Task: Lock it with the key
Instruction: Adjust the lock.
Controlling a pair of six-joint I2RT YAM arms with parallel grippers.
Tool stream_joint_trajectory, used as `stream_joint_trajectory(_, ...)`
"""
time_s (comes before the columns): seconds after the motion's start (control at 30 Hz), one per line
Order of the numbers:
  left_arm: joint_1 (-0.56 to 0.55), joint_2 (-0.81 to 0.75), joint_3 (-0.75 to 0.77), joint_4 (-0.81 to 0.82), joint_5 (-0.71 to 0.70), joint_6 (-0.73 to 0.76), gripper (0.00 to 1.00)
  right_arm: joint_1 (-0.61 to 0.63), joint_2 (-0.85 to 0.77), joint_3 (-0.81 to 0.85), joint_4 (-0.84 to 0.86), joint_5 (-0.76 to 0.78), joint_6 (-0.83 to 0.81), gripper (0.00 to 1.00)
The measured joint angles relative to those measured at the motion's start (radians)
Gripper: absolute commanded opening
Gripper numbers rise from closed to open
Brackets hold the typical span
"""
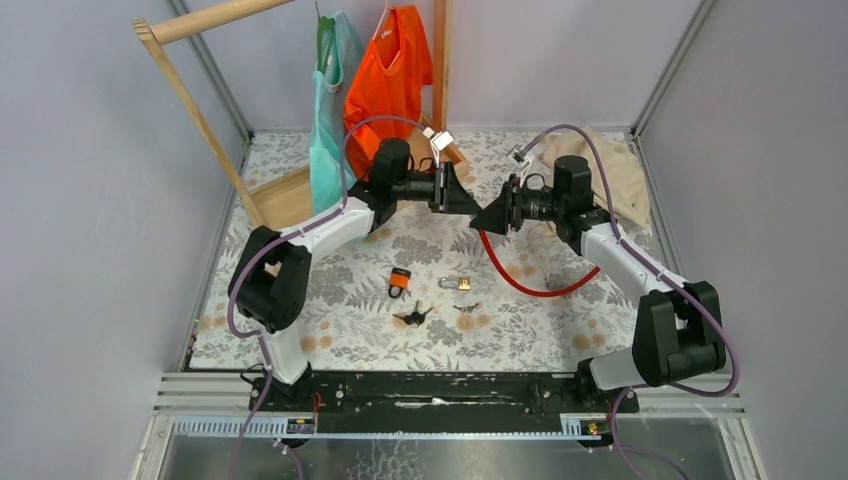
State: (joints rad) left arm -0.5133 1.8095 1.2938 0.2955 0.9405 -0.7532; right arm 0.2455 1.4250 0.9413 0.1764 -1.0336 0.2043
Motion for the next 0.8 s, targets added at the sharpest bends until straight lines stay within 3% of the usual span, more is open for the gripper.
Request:
stream_joint_trajectory(0.2, -0.002, 0.003, 0.0, -0.005, 0.003, -0.001, 0.0, 0.001, 0.0, 0.001, -0.048, 0.001, -0.077, 0.48)
stream_joint_trajectory(0.3, -0.002, 0.004, 0.0, -0.005, 0.003, -0.002, 0.0, 0.002, 0.0, 0.001, -0.064, 0.001, -0.098, 0.32)
stream_joint_trajectory(0.43, -0.002, 0.004, 0.0, -0.004, 0.003, -0.005, 0.0, 0.002, 0.0, 0.001, -0.072, 0.002, -0.101, 0.01)
stream_joint_trajectory(0.63, 0.006, 0.003, -0.036, 0.102, 0.013, -0.056, 0.43, 0.001, -0.001, -0.002, -0.04, 0.001, -0.062, 0.0)
stream_joint_trajectory(0.8, 0.027, 0.001, -0.148, 0.359, 0.039, -0.154, 0.6, 0.003, -0.001, -0.04, 0.064, -0.022, 0.066, 0.0)
